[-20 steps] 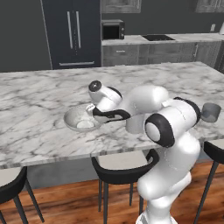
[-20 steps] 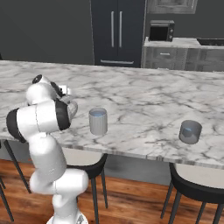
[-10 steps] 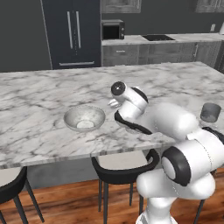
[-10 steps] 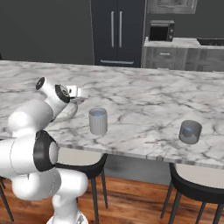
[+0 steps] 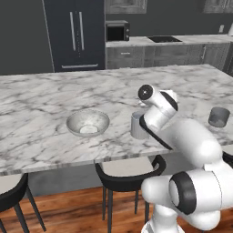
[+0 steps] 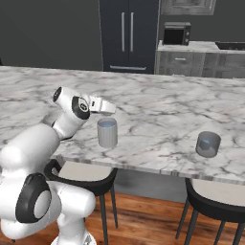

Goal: There are four ice cubes in the ice bowl. Place two ice cubes in each glass of water.

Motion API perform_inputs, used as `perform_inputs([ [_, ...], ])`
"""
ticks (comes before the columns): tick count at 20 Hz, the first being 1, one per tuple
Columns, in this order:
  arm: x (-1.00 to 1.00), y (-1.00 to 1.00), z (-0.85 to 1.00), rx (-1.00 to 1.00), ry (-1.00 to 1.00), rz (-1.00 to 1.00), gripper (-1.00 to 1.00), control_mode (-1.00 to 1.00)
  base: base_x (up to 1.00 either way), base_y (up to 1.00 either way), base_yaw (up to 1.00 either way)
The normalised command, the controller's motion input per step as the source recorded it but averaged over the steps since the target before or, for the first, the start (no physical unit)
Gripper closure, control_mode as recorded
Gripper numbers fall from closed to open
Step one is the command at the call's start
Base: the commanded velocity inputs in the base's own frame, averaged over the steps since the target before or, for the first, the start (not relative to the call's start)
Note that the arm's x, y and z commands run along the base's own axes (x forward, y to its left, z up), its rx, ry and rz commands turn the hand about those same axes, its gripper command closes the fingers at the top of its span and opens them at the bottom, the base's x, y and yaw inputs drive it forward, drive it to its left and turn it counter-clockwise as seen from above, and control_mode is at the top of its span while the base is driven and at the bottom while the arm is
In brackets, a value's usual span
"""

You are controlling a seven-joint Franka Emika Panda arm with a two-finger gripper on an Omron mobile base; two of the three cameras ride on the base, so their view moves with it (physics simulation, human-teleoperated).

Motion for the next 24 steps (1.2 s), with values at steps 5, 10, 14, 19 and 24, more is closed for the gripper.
perform_inputs([
  [5, -0.03, -1.0, 0.0, 0.0, 0.0, -0.28, 1.0, -1.0, 0.0, 0.0, 0.0],
  [10, 0.0, -1.0, 0.0, 0.03, 0.0, -0.28, 1.0, -1.0, 0.0, 0.0, 0.0],
  [14, 0.0, -1.0, 0.0, 0.05, 0.0, -0.28, 1.0, -1.0, 0.0, 0.0, 0.0],
  [19, 0.0, -1.0, 0.0, 0.09, 0.0, -0.23, 1.0, -1.0, 0.0, 0.0, 0.0],
  [24, 0.0, -1.0, 0.0, 0.12, 0.0, -0.18, 1.0, -1.0, 0.0, 0.0, 0.0],
])
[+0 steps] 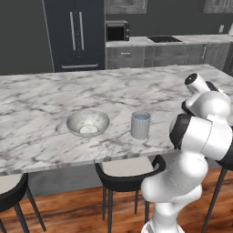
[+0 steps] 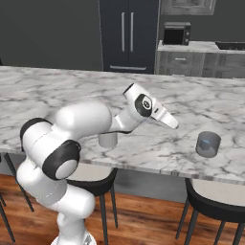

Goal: There are four ice cubes in the ice bowl. Place two ice cubes in each glass of water.

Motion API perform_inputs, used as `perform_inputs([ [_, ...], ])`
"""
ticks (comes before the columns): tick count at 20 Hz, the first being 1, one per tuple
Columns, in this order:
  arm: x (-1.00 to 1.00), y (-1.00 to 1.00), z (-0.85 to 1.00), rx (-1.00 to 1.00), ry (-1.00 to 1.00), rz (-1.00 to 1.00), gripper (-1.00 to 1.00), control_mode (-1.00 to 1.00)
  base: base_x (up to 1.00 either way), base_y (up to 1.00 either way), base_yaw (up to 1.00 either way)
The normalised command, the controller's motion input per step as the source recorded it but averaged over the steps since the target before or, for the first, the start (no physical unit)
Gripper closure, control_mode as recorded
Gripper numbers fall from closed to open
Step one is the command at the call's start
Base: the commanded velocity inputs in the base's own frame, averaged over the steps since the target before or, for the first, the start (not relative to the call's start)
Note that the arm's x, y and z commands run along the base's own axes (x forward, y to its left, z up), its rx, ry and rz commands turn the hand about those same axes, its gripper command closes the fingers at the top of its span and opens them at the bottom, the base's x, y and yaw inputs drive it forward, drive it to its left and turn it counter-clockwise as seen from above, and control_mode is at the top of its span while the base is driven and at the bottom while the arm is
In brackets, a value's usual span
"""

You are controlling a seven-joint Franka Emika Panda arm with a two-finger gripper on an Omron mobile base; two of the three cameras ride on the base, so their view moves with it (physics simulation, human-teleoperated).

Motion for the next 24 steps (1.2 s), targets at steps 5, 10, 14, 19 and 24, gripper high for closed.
perform_inputs([
  [5, 0.2, -0.8, -0.01, 0.11, -0.07, -0.06, 1.0, -1.0, 0.0, 0.0, 0.0],
  [10, 0.37, -0.41, -0.27, 0.04, -0.03, 0.0, 1.0, -1.0, 0.0, 0.0, 0.0],
  [14, 0.29, -0.32, -0.33, 0.0, -0.04, 0.0, 1.0, -1.0, 0.0, 0.0, 0.0],
  [19, 0.19, -0.33, -0.33, 0.0, -0.08, 0.0, 1.0, -1.0, 0.0, 0.0, 0.0],
  [24, 0.15, -0.24, -0.21, 0.0, -0.05, 0.0, 1.0, -1.0, 0.0, 0.0, 0.0],
])
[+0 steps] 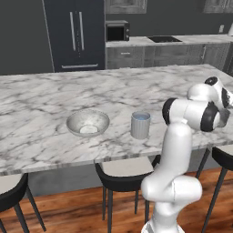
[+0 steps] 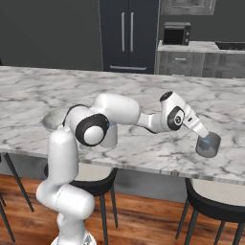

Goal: There are four ice cubes in the ice bowl. Place two ice cubes in each glass of water.

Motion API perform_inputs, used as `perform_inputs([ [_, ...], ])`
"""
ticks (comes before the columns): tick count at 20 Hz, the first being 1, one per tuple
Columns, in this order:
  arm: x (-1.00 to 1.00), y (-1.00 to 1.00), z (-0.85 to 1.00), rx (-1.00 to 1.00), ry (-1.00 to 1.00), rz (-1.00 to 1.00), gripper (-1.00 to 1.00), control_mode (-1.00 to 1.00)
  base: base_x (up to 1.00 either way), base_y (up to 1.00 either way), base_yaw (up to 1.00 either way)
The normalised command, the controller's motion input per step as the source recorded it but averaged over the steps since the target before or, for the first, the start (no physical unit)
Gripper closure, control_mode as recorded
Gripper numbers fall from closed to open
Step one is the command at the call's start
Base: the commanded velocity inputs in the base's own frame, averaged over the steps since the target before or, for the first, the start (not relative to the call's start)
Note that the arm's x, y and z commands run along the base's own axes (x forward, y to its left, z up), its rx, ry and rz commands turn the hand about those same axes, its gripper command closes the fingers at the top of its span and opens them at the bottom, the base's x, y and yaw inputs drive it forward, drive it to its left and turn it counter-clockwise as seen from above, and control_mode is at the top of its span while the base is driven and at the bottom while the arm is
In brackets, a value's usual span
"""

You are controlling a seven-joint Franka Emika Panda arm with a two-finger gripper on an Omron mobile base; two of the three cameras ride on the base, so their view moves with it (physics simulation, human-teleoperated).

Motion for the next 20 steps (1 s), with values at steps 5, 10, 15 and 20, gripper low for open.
perform_inputs([
  [5, 0.17, -0.09, -0.12, 0.0, 0.0, 0.0, 1.0, -1.0, 0.0, 0.0, 0.0],
  [10, 0.39, -0.03, -0.2, 0.0, 0.06, 0.0, 1.0, -1.0, 0.0, 0.0, 0.0],
  [15, 0.38, -0.25, -0.27, 0.0, 0.02, 0.0, 1.0, -1.0, 0.0, 0.0, 0.0],
  [20, 0.25, -0.45, -0.13, 0.02, 0.0, 0.0, 1.0, -1.0, 0.0, 0.0, 0.0],
])
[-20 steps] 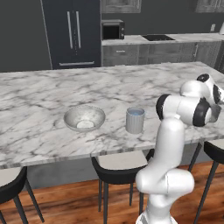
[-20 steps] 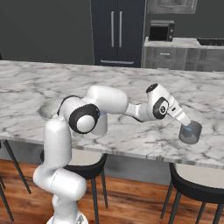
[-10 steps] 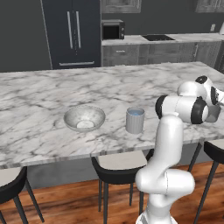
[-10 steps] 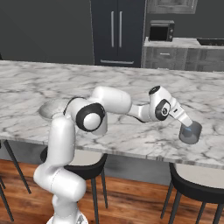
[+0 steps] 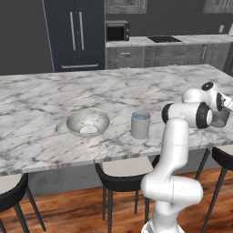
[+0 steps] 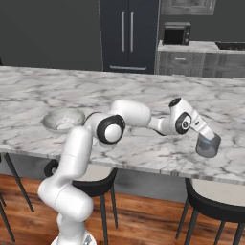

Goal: There are four ice cubes in the ice bowl. Place two ice cubes in each glass of water.

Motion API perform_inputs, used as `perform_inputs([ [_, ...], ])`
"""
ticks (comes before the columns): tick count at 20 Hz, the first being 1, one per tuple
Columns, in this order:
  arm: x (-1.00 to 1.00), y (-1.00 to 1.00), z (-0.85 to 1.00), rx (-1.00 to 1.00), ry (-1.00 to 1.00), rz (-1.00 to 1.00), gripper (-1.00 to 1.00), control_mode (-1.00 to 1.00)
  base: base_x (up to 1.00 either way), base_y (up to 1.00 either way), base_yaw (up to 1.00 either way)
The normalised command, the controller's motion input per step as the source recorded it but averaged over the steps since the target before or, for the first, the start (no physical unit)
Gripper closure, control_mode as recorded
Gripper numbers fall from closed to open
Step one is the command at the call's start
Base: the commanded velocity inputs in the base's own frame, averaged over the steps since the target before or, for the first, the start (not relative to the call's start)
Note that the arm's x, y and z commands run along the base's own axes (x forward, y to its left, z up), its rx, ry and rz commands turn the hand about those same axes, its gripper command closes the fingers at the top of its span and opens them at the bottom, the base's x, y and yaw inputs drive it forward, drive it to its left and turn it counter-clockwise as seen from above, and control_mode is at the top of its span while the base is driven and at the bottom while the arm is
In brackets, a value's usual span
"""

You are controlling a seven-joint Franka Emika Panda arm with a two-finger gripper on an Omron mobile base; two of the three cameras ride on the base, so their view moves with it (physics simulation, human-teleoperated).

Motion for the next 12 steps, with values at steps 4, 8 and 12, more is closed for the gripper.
perform_inputs([
  [4, 0.25, -0.33, -0.14, 0.01, 0.0, 0.0, 1.0, -1.0, 0.0, 0.0, 0.0],
  [8, 0.23, -0.08, -0.16, 0.0, 0.01, 0.0, 1.0, -1.0, 0.0, 0.0, 0.0],
  [12, 0.14, -0.01, -0.28, 0.0, 0.03, 0.0, 1.0, -1.0, 0.0, 0.0, 0.0],
])
